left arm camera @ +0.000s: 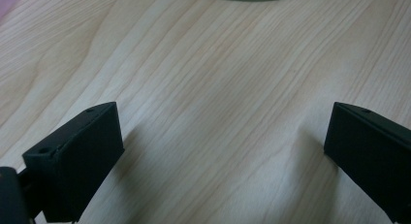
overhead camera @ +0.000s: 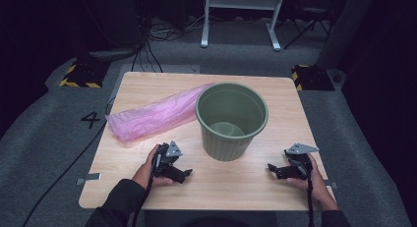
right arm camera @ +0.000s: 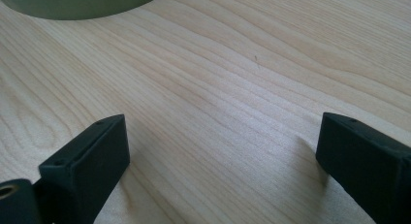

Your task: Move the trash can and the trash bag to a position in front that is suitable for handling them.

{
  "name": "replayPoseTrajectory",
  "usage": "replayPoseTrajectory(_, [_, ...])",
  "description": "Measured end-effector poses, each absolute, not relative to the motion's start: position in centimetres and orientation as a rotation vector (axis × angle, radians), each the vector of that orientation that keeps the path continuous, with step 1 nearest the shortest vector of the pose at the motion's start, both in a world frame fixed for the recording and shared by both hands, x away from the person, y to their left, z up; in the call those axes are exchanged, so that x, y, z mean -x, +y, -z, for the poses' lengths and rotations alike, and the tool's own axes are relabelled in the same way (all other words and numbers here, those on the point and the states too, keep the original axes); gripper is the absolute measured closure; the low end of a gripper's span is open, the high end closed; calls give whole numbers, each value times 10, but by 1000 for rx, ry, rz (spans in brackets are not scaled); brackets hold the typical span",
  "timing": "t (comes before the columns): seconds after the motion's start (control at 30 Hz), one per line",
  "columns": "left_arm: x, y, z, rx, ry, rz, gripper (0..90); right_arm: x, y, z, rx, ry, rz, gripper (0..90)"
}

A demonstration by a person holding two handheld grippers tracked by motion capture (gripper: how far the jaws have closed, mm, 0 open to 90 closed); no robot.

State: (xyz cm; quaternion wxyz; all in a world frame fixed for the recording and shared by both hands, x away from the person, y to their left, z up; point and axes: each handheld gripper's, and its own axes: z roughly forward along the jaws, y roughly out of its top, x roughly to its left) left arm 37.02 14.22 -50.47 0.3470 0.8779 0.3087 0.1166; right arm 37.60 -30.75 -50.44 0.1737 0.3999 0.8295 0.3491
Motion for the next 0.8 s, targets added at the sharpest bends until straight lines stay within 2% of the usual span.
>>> replayPoseTrajectory(0.53, [-395, 88, 504, -2302, 704, -260, 3, -376, -307, 504, -1135, 2351, -990, 50])
replayPoseTrajectory(0.8, [-404, 67, 504, -2302, 693, -286, 4, -376, -307, 504, -1137, 2348, -989, 49])
